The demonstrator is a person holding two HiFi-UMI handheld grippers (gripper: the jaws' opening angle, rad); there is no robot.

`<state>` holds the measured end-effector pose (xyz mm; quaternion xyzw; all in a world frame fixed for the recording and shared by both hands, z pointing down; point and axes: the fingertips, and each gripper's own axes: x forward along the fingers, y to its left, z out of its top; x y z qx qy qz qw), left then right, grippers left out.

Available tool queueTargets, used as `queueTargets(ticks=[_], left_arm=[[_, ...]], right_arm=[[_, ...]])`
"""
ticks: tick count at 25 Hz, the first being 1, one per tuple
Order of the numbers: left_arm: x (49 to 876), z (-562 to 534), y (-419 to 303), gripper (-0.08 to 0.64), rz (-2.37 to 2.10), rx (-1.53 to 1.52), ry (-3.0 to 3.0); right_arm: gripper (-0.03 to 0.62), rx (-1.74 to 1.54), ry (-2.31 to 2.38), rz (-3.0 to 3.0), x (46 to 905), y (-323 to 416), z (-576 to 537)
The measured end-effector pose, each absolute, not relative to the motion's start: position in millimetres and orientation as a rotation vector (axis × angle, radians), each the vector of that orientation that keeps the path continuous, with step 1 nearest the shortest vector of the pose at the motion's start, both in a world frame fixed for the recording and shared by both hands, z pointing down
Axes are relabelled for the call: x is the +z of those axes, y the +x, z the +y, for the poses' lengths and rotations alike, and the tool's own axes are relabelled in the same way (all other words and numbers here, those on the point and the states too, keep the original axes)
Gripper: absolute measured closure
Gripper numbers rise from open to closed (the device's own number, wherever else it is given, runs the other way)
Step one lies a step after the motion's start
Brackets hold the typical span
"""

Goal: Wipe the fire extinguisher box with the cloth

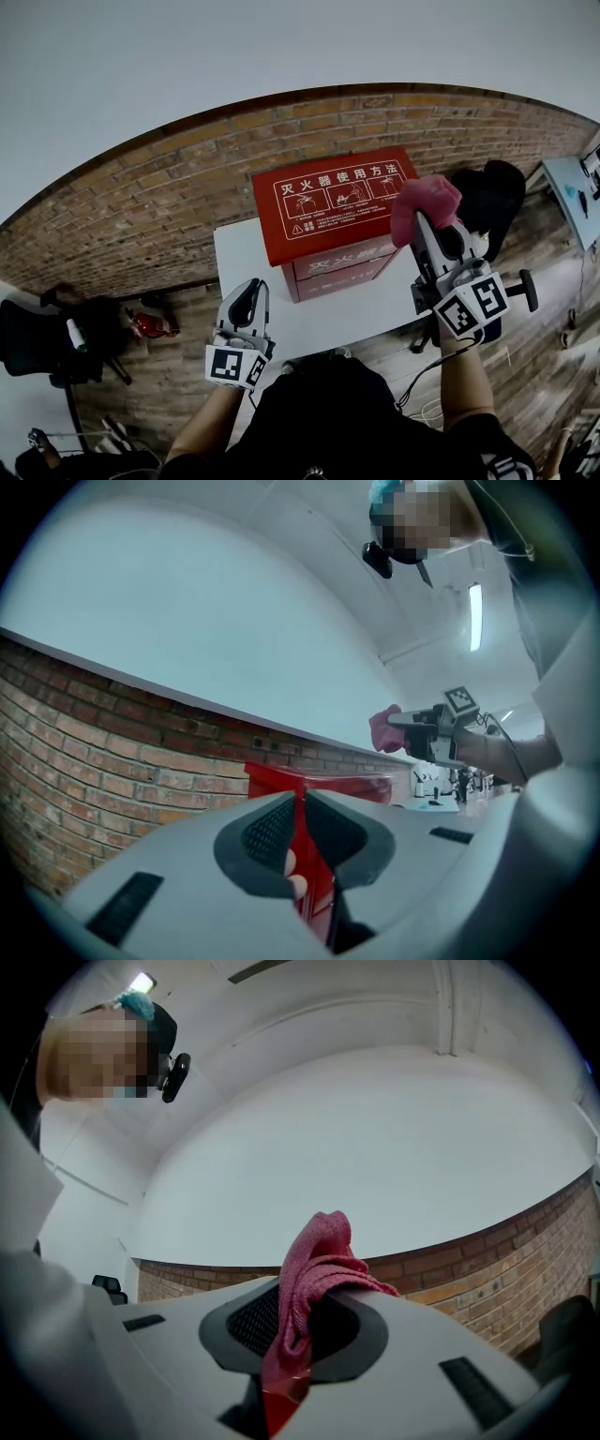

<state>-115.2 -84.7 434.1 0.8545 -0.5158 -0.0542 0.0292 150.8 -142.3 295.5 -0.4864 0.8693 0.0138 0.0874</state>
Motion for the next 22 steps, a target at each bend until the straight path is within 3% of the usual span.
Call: queueTargets(ticks=[14,22], left_arm=[[443,-111,-93,0.495,-1.99,-0.064,2.432],[441,-110,-103,0.495,-2.12,-0.019,2.343]], right_arm=[[0.518,0.135,-1.439,2.73,296,231,-267],[0.518,0.268,-1.534,2.865,313,233,-314]])
